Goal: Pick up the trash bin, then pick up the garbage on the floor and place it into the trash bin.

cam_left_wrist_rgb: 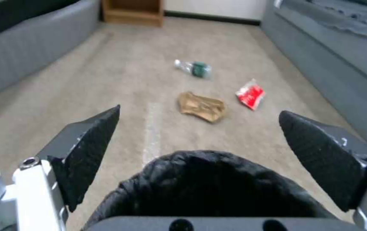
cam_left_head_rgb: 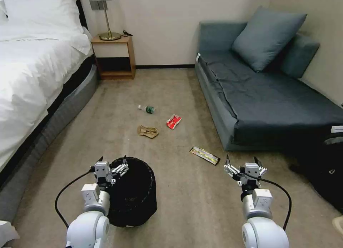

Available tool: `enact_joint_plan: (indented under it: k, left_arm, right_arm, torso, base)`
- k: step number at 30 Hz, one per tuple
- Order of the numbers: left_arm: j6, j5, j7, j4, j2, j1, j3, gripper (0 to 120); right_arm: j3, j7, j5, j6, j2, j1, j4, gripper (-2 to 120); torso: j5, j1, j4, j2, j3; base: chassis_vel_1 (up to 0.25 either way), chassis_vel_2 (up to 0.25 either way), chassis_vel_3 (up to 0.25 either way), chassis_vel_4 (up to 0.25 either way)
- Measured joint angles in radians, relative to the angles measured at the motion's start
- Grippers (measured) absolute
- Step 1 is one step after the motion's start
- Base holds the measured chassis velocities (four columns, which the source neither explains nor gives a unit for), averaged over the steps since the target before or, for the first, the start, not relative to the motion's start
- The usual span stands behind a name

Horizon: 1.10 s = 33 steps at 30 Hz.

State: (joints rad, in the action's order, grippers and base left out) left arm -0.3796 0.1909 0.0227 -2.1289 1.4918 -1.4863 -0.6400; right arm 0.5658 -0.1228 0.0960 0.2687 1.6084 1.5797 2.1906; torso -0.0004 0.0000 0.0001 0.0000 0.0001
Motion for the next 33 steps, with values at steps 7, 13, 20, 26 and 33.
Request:
enact_joint_plan:
  k: [7, 13, 20, 26, 33]
  left_arm:
    - [-0.074, 0.038, -0.015, -0.083, -0.084, -0.03, -0.02, 100]
    - [-0.263, 0.15, -0.193, -0.148, -0.143, -0.039, -0.03, 100]
    - [-0.36, 0.327, -0.355, -0.137, -0.181, -0.032, -0.03, 100]
    - [-0.366, 0.395, -0.422, -0.095, -0.196, -0.028, -0.028, 100]
    - [-0.363, 0.452, -0.448, 0.043, -0.203, -0.015, -0.018, 100]
  right_arm:
    - [-0.013, -0.001, 0.007, 0.014, -0.009, 0.014, 0.014, 100]
    - [-0.039, 0.0, 0.003, 0.025, -0.04, 0.016, 0.0, 100]
    - [-0.051, -0.001, 0.004, 0.026, -0.049, 0.01, -0.014, 100]
    - [-0.054, 0.0, 0.002, 0.027, -0.056, 0.004, -0.019, 100]
    - [-0.056, 0.001, 0.001, 0.026, -0.059, 0.0, -0.028, 100]
  torso:
    - [0.0002, 0.0, -0.0001, 0.0, 0.0]
    - [0.0003, 0.0, 0.0, 0.0, 0.0]
    - [0.0003, 0.0, 0.0, 0.0, 0.0]
    - [0.0004, 0.0, -0.0001, 0.0, 0.0]
    - [0.0003, 0.0, -0.0001, 0.0, 0.0]
  base:
    - [0.0, 0.0, 0.0, 0.0]
    - [0.0, 0.0, 0.0, 0.0]
    - [0.0, 0.0, 0.0, 0.0]
    - [0.0, 0.0, 0.0, 0.0]
    - [0.0, 0.0, 0.0, 0.0]
